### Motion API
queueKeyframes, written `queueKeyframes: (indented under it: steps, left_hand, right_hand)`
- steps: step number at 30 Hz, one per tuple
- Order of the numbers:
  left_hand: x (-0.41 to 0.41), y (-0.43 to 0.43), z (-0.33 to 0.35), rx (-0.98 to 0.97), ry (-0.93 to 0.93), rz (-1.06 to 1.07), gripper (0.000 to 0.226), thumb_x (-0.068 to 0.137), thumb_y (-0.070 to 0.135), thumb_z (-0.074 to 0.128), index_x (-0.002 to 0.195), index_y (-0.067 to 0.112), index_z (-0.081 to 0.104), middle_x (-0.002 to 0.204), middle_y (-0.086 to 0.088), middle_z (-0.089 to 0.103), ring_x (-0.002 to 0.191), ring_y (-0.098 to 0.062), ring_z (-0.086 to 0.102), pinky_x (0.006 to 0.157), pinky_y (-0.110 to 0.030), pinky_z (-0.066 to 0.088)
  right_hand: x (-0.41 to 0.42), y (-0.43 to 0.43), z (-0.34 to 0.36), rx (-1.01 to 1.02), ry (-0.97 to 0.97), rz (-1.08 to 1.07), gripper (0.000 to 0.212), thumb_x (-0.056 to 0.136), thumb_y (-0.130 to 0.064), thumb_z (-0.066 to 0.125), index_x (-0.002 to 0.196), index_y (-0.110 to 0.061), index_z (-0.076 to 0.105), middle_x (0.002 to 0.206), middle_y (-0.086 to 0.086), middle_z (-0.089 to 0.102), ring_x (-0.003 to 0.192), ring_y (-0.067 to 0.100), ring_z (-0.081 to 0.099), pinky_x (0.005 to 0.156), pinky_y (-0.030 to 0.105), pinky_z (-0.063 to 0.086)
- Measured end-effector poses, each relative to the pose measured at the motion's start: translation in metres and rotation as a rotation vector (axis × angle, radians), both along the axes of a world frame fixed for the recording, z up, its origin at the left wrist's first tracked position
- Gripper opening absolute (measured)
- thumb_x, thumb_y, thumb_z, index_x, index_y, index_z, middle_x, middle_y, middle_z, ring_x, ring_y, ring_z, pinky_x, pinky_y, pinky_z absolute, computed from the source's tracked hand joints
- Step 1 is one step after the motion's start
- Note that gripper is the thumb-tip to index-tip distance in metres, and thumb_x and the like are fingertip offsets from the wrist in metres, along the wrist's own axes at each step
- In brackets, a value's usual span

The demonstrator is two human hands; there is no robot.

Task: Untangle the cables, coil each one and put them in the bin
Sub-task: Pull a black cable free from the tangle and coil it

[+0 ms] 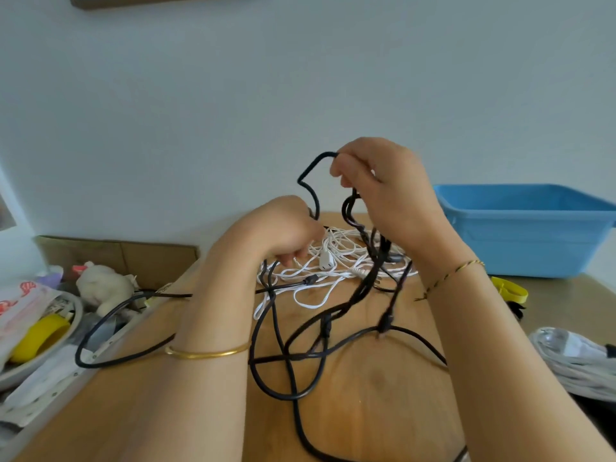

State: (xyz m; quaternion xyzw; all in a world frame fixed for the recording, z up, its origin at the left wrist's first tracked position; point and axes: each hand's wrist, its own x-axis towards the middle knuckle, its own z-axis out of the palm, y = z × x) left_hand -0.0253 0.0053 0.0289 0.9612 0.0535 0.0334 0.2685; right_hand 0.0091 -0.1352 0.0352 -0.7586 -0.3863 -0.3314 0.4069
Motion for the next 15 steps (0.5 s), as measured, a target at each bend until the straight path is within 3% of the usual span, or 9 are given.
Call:
queueKeyframes:
  steps: [4,6,10,15]
  left_hand:
    - [-0.008,-0.010,0.004,0.161,0.064,-0.092,0.025,0.091,0.028,0.056,0.077,0.007,0.059,0.059,-0.004,0.060,0.049,-0.020,0.054,0.071,-0.032,0.051]
    - [-0.018,-0.009,0.012,0.121,0.090,-0.185,0.024,0.092,0.027,0.056,0.077,0.008,0.059,0.051,0.002,0.057,0.044,-0.015,0.051,0.072,-0.034,0.052]
    - [-0.032,0.004,0.021,-0.276,0.084,-0.455,0.024,0.093,0.021,0.058,0.097,-0.001,0.066,0.049,0.003,0.049,0.039,-0.009,0.040,0.059,-0.029,0.046]
    - [-0.024,0.021,0.016,-0.831,0.031,-0.636,0.041,0.085,0.017,0.047,0.095,-0.021,0.060,0.045,0.005,0.047,0.031,-0.004,0.028,0.049,-0.022,0.045]
  right_hand:
    - [0.009,-0.005,-0.002,0.215,0.092,-0.126,0.022,0.093,-0.022,0.037,0.079,-0.017,0.053,0.066,-0.011,0.047,0.073,0.028,0.056,0.071,0.048,0.048]
    - [0.015,-0.012,-0.004,0.252,0.141,-0.214,0.023,0.096,-0.022,0.035,0.081,-0.016,0.052,0.066,-0.009,0.046,0.072,0.032,0.057,0.071,0.049,0.049]
    - [0.022,-0.025,-0.008,0.138,0.191,-0.406,0.027,0.098,-0.021,0.032,0.087,-0.012,0.055,0.074,0.002,0.054,0.076,0.035,0.059,0.068,0.040,0.045]
    - [0.027,-0.026,-0.016,-0.064,0.261,-0.413,0.026,0.098,-0.019,0.037,0.090,-0.010,0.060,0.073,0.002,0.052,0.073,0.027,0.052,0.061,0.033,0.035]
